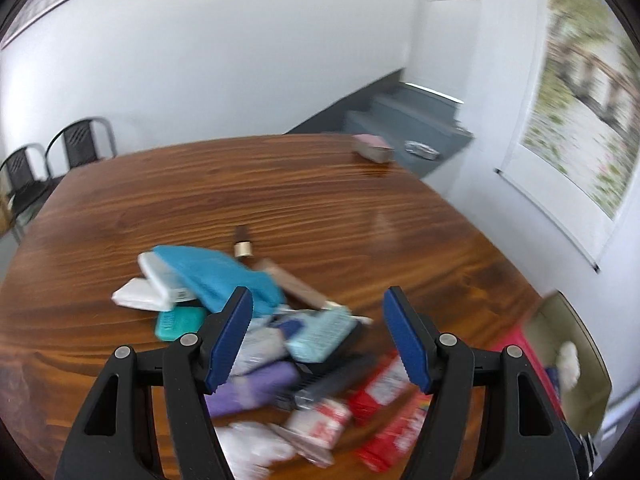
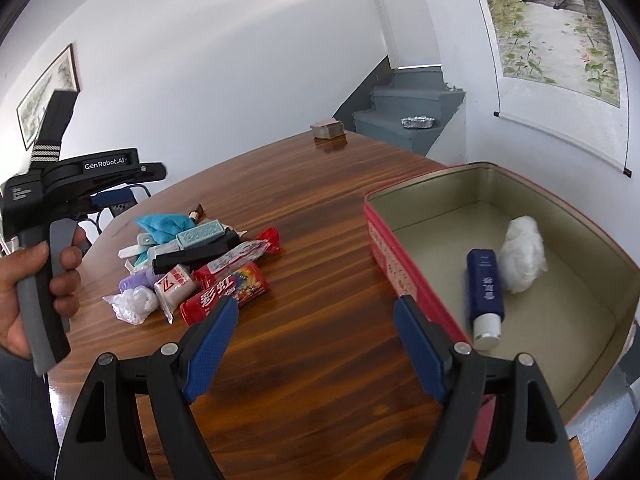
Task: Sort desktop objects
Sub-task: 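Return the left gripper to the table and grasp the blue towel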
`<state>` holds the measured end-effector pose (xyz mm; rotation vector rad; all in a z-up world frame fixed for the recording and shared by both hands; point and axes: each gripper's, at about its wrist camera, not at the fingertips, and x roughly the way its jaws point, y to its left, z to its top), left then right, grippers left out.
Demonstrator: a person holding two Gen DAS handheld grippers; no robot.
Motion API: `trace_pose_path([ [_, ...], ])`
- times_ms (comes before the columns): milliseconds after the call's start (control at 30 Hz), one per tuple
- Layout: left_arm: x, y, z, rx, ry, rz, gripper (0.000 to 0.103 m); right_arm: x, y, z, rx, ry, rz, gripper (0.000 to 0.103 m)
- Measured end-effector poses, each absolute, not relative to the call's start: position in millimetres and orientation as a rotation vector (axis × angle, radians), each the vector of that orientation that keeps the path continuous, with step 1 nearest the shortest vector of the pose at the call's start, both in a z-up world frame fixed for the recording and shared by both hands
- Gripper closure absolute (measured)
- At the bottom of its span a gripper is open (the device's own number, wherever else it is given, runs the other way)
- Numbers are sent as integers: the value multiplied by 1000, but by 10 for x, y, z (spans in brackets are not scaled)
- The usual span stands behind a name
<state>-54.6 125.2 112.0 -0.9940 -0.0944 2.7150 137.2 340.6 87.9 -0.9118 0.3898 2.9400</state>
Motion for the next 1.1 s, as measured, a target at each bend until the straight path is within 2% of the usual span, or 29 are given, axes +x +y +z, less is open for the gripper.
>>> trace_pose_path([
  [400,-1053,711,794,-1173,-263,2768,32,1184,3281,837,-969,384,2964,20],
  [700,-1412,593,515,-1325,-415,2712,32,1046,3227,774,-1010,382,2959,20],
  [1100,-1610,687,452,-1342,-499,2662,32,884,3197,697,-1054,388,2958,20],
])
